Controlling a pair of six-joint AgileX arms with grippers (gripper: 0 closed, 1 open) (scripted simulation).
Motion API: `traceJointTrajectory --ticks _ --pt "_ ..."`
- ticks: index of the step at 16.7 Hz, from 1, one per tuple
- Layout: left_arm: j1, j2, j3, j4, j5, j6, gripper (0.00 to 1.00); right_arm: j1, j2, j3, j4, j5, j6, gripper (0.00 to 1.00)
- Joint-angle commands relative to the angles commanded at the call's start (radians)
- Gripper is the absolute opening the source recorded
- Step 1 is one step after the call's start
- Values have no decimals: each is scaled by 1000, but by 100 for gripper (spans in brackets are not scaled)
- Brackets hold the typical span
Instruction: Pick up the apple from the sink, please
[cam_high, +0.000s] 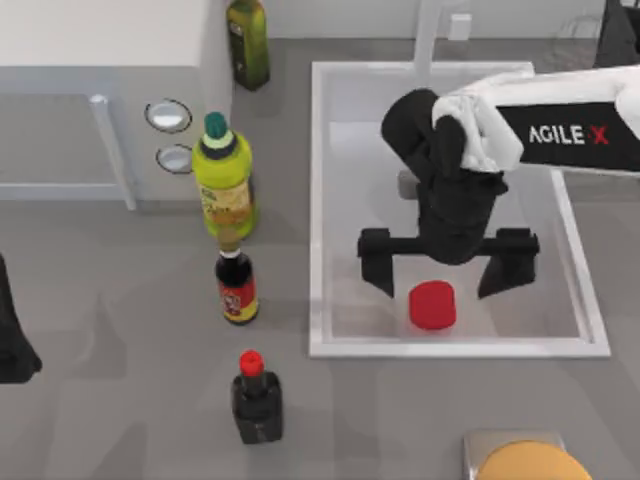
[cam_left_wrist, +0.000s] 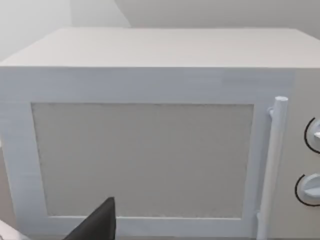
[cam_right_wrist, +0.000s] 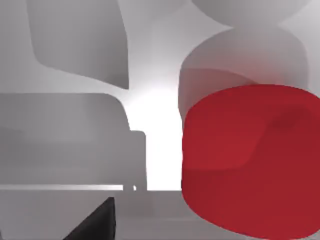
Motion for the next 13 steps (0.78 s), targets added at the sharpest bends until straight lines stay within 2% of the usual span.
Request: traceJointTrajectory --ticks 4,10,13 --pt "0 0 0 0 0 0 100 3 109 -78 188 1 2 100" --pt "0 0 0 0 0 0 100 3 136 -95 219 2 3 100" --pt "0 0 0 0 0 0 100 3 136 -95 219 2 3 77"
